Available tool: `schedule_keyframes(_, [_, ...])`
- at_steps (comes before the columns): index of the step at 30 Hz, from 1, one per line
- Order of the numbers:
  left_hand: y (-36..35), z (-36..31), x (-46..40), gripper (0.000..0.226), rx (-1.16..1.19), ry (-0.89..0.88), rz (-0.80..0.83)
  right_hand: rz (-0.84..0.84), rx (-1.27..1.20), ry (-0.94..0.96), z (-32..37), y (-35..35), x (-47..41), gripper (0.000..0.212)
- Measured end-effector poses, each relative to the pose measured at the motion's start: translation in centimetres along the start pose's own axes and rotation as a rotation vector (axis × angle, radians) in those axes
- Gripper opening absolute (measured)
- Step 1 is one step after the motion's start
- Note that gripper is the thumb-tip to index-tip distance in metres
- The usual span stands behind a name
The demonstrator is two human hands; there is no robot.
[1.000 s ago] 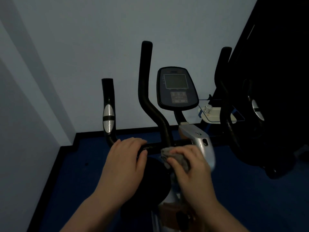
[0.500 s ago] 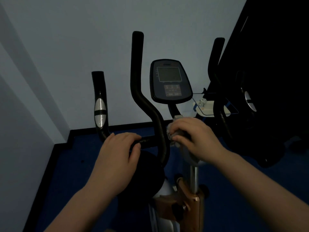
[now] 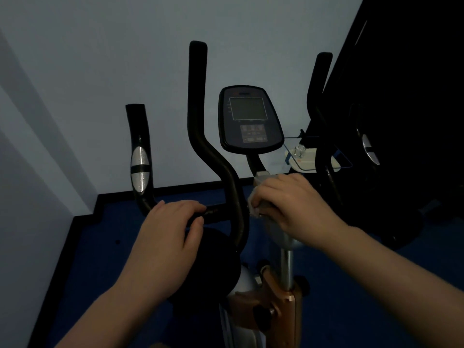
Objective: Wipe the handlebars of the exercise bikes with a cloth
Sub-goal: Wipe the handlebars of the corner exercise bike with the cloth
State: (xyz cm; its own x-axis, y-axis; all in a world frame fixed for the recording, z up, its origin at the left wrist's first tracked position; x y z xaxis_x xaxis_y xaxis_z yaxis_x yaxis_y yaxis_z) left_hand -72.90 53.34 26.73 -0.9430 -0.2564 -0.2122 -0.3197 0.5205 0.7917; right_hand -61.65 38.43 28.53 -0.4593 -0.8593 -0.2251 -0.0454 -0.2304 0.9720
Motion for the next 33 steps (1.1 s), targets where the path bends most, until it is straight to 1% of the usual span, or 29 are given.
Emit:
schedule_keyframes(1, [0.0,-0.1,0.0,0.031,-0.001,-0.004,-0.001,0.024,0.039,-0.005,-0.3,0.0,0.3,0.019])
schedule_keyframes(3, [0.0,-0.2,0.1,0.026,0.008,0.006,0.007,0.016,0.021,-0.032,-0.5,0.0,0.6,0.018])
schedule_keyframes(7, [0.2,0.0,-0.1,0.024,0.024,0.022,-0.001,-0.118,-0.160,-0.150,-0.1,-0.6,-0.5,0.013])
schedule_keyframes(11, [0.1,-0.2,0.1,0.025,0.030,0.027,0.006,-0.073,-0.242,-0.192,-0.8,0.2,-1.0,0.014])
schedule_keyframes(13, [0.0,-0.4,0.1,0.025,0.032,0.030,0.010,-0.174,-0.348,-0.239,-1.3,2.4,-0.8,0.017])
schedule_keyframes(14, [-0.1,-0.4,0.1,0.026,0.038,0.035,0.013,-0.234,-0.392,-0.224,-0.9,3.4,-0.9,0.022])
schedule_keyframes(15, [-0.1,-0.4,0.0,0.026,0.043,0.044,0.011,-0.236,-0.430,-0.191,0.1,3.9,-1.3,0.029])
schedule_keyframes(16, [0.0,-0.2,0.1,0.026,0.047,0.055,0.000,-0.187,-0.425,-0.135,1.5,3.7,-1.9,0.036])
schedule_keyframes(17, [0.1,0.0,0.2,0.027,0.049,0.068,-0.020,-0.117,-0.357,-0.047,3.2,2.9,-2.5,0.039])
schedule_keyframes(19, [0.7,0.5,0.7,0.034,0.051,0.109,-0.089,-0.027,-0.144,0.153,5.6,0.7,-3.0,0.036])
schedule_keyframes(21, [1.2,1.0,1.3,0.045,0.050,0.176,-0.145,0.044,-0.089,0.221,5.6,-0.1,-3.1,0.032])
schedule_keyframes(23, [1.2,1.3,1.6,0.054,0.068,0.228,-0.153,0.088,-0.088,0.254,5.0,0.2,-3.5,0.031])
schedule_keyframes(26, [1.1,1.9,2.1,0.065,0.174,0.289,-0.144,0.106,-0.045,0.251,6.0,0.6,-4.7,0.030])
schedule_keyframes(28, [1.3,2.4,2.3,0.068,0.227,0.306,-0.146,0.103,-0.110,0.195,7.3,0.1,-6.0,0.029])
schedule_keyframes(30, [1.2,2.5,2.5,0.069,0.259,0.303,-0.159,0.148,-0.220,0.142,8.0,-0.6,-7.5,0.030])
schedule_keyframes(31, [1.1,2.5,2.5,0.070,0.272,0.296,-0.166,0.178,-0.217,0.144,8.1,-0.8,-8.1,0.031])
schedule_keyframes(33, [0.9,2.4,2.5,0.072,0.289,0.285,-0.173,0.250,-0.110,0.177,7.8,-0.8,-8.4,0.035])
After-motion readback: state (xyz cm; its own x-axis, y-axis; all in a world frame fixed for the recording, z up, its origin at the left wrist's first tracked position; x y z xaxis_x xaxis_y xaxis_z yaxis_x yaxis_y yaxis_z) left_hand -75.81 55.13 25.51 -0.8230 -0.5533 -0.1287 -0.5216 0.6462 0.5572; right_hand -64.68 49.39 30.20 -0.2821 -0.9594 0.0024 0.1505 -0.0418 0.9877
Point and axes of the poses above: each hand's wrist, its own x-axis away from the middle knuckle, its own y-axis out of the back of the hand, z = x × y, the point moved 8 cm from there along -x, towards the middle knuckle, and after that the axes turned 3 degrees about z, right-handed, at the moved point
